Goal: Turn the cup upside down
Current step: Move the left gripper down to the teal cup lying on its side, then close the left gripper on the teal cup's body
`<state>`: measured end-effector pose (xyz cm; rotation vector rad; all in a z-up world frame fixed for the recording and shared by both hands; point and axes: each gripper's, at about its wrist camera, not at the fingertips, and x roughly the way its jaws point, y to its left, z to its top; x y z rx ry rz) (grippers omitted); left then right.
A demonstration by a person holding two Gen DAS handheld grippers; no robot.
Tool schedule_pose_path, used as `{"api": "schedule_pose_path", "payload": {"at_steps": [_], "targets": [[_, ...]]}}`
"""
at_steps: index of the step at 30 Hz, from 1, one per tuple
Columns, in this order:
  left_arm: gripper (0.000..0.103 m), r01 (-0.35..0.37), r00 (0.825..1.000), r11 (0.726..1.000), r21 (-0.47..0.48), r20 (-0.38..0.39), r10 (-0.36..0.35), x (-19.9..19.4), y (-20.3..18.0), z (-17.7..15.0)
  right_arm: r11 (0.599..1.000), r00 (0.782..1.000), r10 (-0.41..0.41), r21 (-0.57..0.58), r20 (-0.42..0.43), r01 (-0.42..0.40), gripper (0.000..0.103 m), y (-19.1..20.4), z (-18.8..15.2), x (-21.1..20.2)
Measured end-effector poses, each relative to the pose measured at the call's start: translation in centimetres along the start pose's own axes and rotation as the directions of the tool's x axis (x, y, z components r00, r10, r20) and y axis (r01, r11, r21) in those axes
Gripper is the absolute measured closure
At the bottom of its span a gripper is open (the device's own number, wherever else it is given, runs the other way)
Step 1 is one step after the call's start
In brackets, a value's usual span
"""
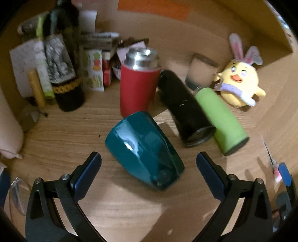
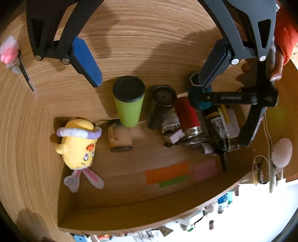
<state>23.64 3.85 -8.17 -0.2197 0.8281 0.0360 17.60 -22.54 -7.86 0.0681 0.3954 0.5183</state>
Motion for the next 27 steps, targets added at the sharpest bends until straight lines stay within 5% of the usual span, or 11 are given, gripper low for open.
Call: {"api": "schedule_pose_path", "payload": {"at_steps": [4, 8, 13, 27], "targets": [[0.002, 0.009, 0.999, 0.999, -0.045, -0.052, -0.011, 2.0, 0.6, 0.7, 1.000, 1.000, 0.000, 0.013, -0.009, 0.000, 0.000, -0.8, -0.1, 0.5], [0.021, 0.005, 0.998, 0.998, -0.056, -0.060, -0.009, 2.5, 1.1, 0.8, 1.000, 1.000, 0.002, 0.026, -0.009, -0.002, 0.000, -1.2, -0.2, 0.7], [0.033, 0.058, 0.995, 0.996, -0.066, -0.073, -0.062, 2.3, 1.3, 0.2, 0.999, 1.000, 0.009, 0.032, -0.013, -0.008, 0.000, -1.2, -0.3, 0.6], [0.035, 0.103, 0.992, 0.995, 0.003, -0.080, -0.102, -1.8, -0.2, -4.6, 1.000, 1.000, 0.017, 0.014, 0.000, -0.017, 0.000, 0.7, -0.9, -1.3]]}}
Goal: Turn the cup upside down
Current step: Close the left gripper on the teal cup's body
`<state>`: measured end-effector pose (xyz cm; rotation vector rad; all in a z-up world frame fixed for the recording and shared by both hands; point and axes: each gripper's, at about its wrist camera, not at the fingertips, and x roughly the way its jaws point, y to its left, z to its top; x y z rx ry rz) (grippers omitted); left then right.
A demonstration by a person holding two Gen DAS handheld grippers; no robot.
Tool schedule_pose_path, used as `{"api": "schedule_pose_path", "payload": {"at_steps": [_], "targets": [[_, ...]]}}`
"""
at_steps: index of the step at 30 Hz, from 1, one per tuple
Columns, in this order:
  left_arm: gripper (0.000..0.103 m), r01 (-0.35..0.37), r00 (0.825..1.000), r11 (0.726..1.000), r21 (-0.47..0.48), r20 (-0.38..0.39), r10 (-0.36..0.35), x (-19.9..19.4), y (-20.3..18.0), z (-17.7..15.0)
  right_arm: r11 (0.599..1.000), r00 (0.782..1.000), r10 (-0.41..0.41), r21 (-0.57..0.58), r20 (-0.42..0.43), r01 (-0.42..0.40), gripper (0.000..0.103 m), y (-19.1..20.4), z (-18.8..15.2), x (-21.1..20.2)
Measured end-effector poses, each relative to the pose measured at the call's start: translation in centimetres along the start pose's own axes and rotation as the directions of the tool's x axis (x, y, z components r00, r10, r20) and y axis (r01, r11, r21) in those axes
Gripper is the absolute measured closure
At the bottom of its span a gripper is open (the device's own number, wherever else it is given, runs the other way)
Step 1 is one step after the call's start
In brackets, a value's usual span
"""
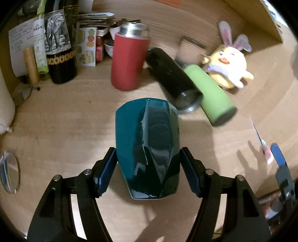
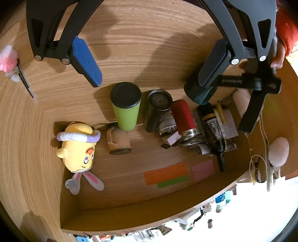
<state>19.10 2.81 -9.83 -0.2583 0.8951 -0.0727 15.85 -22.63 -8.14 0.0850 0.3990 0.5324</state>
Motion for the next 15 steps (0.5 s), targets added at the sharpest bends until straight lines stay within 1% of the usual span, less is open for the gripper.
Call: {"api": "schedule_pose_path", "payload": {"at_steps": [5, 8, 13, 15], "targets": [[0.035, 0.024, 1.000, 1.000, 0.016, 0.019, -0.024, -1.3, -1.6, -2.6, 1.000, 1.000, -0.005, -0.014, 0.008, 0.005, 0.000, 0.8, -0.5, -1.4], [0.035, 0.048, 0.999, 0.999, 0.006, 0.021, -0.048, -1.5, -2.1, -3.2, 1.000, 1.000, -0.012, -0.018, 0.010, 0.012, 0.000, 1.1, -0.8, -2.3], [0.035, 0.046, 0.999, 0.998, 0.031, 0.023, -0.047, -1.8, -2.8, -4.0, 0.999, 0.999, -0.030, -0.030, 0.012, 0.030, 0.000, 1.4, -1.2, -3.7], [0.031, 0.036, 0.999, 0.998, 0.045, 0.031, -0.037, -2.2, -3.0, -4.3, 0.999, 0.999, -0.034, -0.038, 0.010, 0.034, 0.000, 1.5, -1.4, -3.7]]}}
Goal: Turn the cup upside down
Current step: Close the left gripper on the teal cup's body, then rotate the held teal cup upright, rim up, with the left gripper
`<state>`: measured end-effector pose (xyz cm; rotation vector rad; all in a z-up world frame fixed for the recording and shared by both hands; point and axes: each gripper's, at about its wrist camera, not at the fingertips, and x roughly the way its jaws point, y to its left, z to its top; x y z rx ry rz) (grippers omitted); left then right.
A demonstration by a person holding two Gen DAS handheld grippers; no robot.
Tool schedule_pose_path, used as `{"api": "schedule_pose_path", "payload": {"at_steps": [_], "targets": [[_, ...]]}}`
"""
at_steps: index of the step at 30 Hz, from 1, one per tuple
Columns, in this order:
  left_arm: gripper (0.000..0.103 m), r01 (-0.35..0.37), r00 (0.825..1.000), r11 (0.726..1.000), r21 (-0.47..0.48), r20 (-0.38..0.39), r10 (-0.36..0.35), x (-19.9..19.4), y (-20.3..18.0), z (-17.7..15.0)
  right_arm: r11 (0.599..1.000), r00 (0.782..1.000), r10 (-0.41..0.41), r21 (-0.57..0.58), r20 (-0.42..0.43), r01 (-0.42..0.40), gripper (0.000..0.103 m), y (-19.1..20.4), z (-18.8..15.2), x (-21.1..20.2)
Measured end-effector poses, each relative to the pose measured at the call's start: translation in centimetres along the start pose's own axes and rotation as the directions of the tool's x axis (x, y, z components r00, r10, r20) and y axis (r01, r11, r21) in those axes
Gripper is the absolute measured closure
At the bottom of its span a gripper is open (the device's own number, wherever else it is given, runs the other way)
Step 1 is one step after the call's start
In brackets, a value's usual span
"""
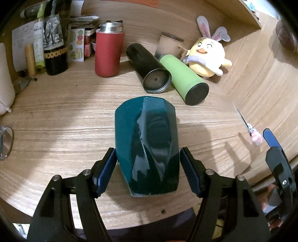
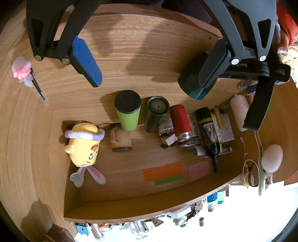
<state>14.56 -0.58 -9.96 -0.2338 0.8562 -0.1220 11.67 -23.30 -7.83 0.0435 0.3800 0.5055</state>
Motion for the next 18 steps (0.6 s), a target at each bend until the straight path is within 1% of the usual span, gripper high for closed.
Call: {"api": "schedule_pose_path", "payload": {"at_steps": [2, 4, 7, 8, 10, 11, 12, 13, 14, 15, 17, 18], "targets": [[0.018, -0.008, 0.999, 1.000, 0.025, 0.034, 0.007, -1.0, -0.2, -0.2, 1.000, 1.000, 0.002, -0.007, -0.010, -0.002, 0.000, 0.1, -0.2, 0.3], [0.012, -0.016, 0.996, 0.999, 0.041, 0.084, 0.012, -2.4, 0.1, -0.4, 1.000, 1.000, 0.016, -0.008, -0.023, -0.016, 0.000, 0.4, -0.4, 0.8], [0.012, -0.043, 0.986, 0.998, 0.056, 0.165, 0.034, -4.6, 0.7, -0.5, 0.999, 0.998, 0.048, -0.016, -0.050, -0.049, 0.000, 1.1, -0.9, 1.9], [0.012, -0.071, 0.977, 0.996, 0.062, 0.206, 0.057, -5.5, 1.1, -0.6, 0.998, 0.996, 0.061, -0.021, -0.062, -0.062, 0.000, 1.6, -1.1, 2.4], [0.012, -0.121, 0.960, 0.990, 0.070, 0.263, 0.099, -6.6, 1.8, -0.5, 0.995, 0.992, 0.091, -0.033, -0.091, -0.094, 0.000, 2.6, -1.6, 3.5], [0.012, -0.150, 0.950, 0.986, 0.072, 0.287, 0.123, -7.0, 2.3, -0.5, 0.994, 0.989, 0.102, -0.040, -0.103, -0.106, 0.000, 3.2, -1.9, 4.1], [0.012, -0.166, 0.945, 0.983, 0.074, 0.299, 0.137, -7.3, 2.7, -0.4, 0.992, 0.987, 0.111, -0.048, -0.116, -0.117, 0.000, 3.8, -2.2, 4.7], [0.015, -0.176, 0.941, 0.982, 0.073, 0.306, 0.145, -7.4, 3.3, -0.4, 0.990, 0.984, 0.122, -0.056, -0.129, -0.130, 0.000, 4.5, -2.5, 5.3], [0.023, -0.176, 0.940, 0.982, 0.073, 0.307, 0.146, -7.4, 3.8, -0.3, 0.987, 0.980, 0.134, -0.066, -0.147, -0.144, 0.000, 5.2, -2.9, 6.1], [0.028, -0.174, 0.942, 0.982, 0.076, 0.302, 0.144, -7.3, 4.1, -0.2, 0.986, 0.977, 0.138, -0.075, -0.161, -0.152, 0.000, 5.8, -3.2, 6.7], [0.046, -0.164, 0.949, 0.982, 0.095, 0.286, 0.131, -6.9, 4.4, -0.1, 0.980, 0.968, 0.155, -0.090, -0.197, -0.176, 0.000, 6.9, -4.0, 8.0], [0.051, -0.159, 0.951, 0.982, 0.105, 0.282, 0.124, -6.8, 4.5, -0.2, 0.979, 0.965, 0.158, -0.095, -0.208, -0.180, 0.000, 7.4, -4.3, 8.5]]}}
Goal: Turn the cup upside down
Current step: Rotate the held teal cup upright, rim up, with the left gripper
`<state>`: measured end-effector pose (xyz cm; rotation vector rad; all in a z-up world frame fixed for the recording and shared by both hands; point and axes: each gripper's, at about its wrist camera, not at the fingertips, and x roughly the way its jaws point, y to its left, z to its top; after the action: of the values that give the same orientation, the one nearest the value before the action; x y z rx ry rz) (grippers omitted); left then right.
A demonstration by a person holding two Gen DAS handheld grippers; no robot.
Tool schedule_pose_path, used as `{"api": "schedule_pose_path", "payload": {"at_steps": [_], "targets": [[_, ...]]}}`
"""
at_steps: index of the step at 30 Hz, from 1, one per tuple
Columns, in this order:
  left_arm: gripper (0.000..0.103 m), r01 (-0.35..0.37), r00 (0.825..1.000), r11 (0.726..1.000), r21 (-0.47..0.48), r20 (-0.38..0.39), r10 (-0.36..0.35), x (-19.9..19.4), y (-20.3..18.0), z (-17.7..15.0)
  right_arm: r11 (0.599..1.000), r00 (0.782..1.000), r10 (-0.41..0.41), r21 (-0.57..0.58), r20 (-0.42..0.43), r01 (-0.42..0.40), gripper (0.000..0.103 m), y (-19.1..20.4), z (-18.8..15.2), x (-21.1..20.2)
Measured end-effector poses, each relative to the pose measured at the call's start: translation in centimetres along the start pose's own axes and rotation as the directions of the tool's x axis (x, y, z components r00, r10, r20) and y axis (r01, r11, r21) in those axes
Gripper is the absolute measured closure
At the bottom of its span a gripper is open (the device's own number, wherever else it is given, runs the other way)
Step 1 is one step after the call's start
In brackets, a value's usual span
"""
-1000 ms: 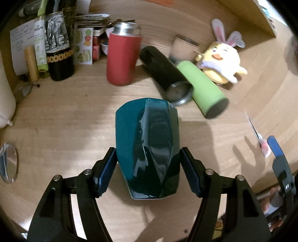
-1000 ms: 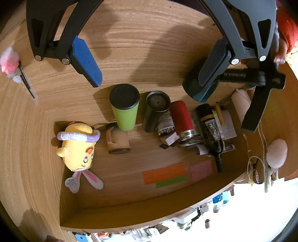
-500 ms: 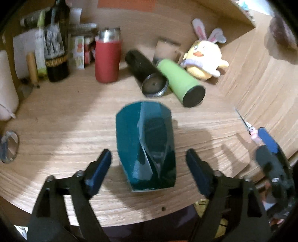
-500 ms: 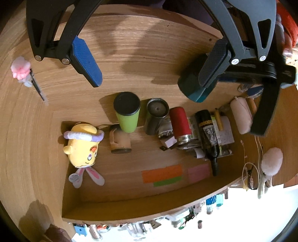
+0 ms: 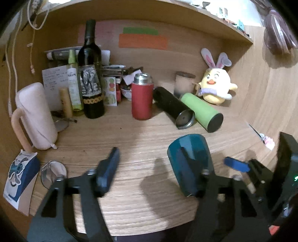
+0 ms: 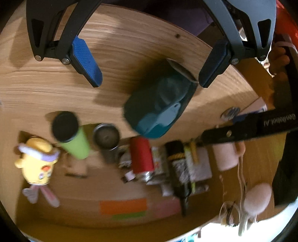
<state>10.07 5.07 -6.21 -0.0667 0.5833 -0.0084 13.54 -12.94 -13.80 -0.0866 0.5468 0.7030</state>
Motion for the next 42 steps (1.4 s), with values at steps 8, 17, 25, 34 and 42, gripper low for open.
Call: {"api": "schedule_pose_path", "payload": {"at_steps": [8, 17, 25, 34, 42], "targets": [[0.090, 0.084, 0.996, 0.991, 0.101, 0.011, -0.086, 0.6, -2.2, -0.4, 0.999, 1.000, 0.009, -0.042, -0.028, -0.011, 0.021, 1.2, -0.4, 2.1], [0.098, 0.129, 0.992, 0.984, 0.123, -0.032, -0.126, 2.7, -4.0, -0.3, 0.999, 1.000, 0.004, -0.051, -0.027, -0.006, 0.044, 0.8, -0.6, 1.6], [0.098, 0.147, 0.988, 0.981, 0.124, -0.056, -0.141, 3.3, -4.0, 0.4, 0.998, 1.000, -0.020, -0.060, 0.018, 0.021, 0.050, 0.0, 0.0, 0.1], [0.098, 0.184, 0.982, 0.974, 0.129, -0.074, -0.175, 3.8, -3.7, 1.5, 0.995, 0.998, -0.021, -0.092, 0.056, 0.026, 0.053, 0.2, 0.8, -0.6], [0.097, 0.212, 0.975, 0.973, 0.093, -0.086, -0.205, 4.1, -2.8, 1.8, 0.995, 0.999, -0.017, -0.094, 0.050, 0.022, 0.054, 0.4, 0.8, -0.3]]}}
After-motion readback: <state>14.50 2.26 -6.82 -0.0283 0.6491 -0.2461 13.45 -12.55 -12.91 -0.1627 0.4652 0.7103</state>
